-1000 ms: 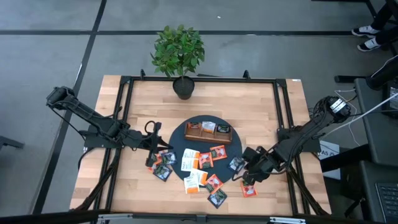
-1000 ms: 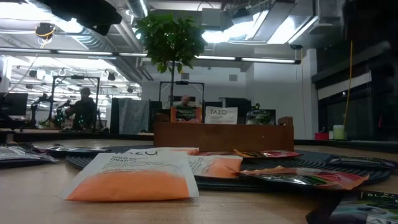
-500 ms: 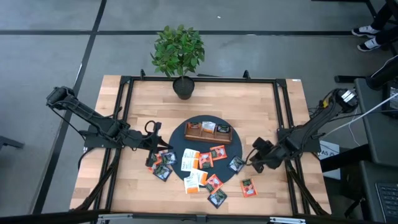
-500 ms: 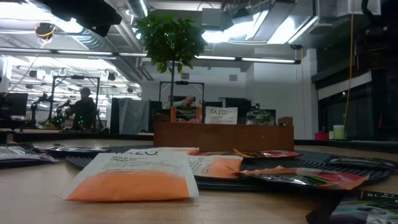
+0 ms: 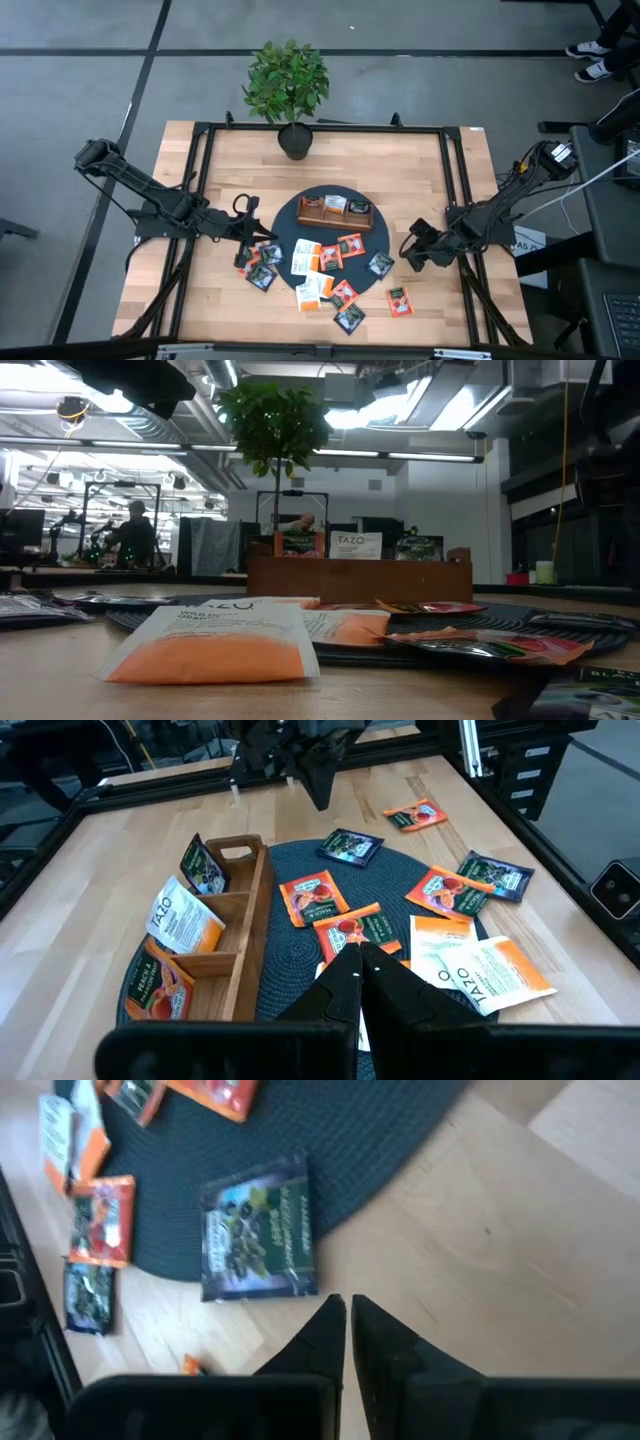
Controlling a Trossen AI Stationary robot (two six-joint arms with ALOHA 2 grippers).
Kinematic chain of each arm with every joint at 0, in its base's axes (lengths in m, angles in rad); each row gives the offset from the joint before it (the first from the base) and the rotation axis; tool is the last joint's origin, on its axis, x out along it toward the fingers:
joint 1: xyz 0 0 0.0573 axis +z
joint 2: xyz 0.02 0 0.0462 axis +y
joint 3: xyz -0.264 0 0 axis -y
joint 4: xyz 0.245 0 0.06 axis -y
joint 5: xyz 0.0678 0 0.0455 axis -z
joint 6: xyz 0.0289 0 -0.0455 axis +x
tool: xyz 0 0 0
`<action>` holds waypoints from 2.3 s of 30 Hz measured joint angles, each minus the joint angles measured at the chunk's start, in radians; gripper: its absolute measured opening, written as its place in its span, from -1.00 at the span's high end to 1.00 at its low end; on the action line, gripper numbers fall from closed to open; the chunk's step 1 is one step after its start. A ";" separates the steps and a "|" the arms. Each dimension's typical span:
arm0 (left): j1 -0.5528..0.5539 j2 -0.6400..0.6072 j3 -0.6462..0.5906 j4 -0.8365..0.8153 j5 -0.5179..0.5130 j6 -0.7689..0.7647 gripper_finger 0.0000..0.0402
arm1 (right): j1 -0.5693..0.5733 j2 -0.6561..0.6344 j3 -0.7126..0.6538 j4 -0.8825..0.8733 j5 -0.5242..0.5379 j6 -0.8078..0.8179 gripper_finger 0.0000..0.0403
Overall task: Pick & Place Tea
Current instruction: Put the violet tea bag into the right side of the wooden organizer
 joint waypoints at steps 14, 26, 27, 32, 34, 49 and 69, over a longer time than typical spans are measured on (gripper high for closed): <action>0.000 0.000 0.000 0.000 0.000 -0.026 0.98 | 0.000 0.000 0.000 0.031 0.048 -0.002 -0.02; 0.000 0.000 0.000 -0.008 0.000 -0.041 0.98 | 0.000 0.037 0.000 0.099 0.022 -0.001 -0.17; 0.000 0.000 0.000 -0.011 0.000 -0.042 0.98 | 0.000 0.051 0.000 0.111 0.030 -0.002 -0.17; 0.000 0.000 0.000 -0.023 0.000 -0.042 0.98 | 0.000 0.125 0.000 0.170 0.063 -0.003 -0.17; 0.000 0.000 0.000 -0.025 0.000 -0.042 0.98 | 0.000 0.156 0.000 0.196 0.064 -0.003 -0.17; 0.000 0.000 0.000 -0.028 0.000 -0.042 0.98 | 0.000 0.302 0.002 0.363 0.050 -0.005 -0.17; 0.000 0.000 0.000 -0.028 0.000 -0.042 0.98 | -0.002 0.344 0.003 0.423 -0.026 0.025 -0.04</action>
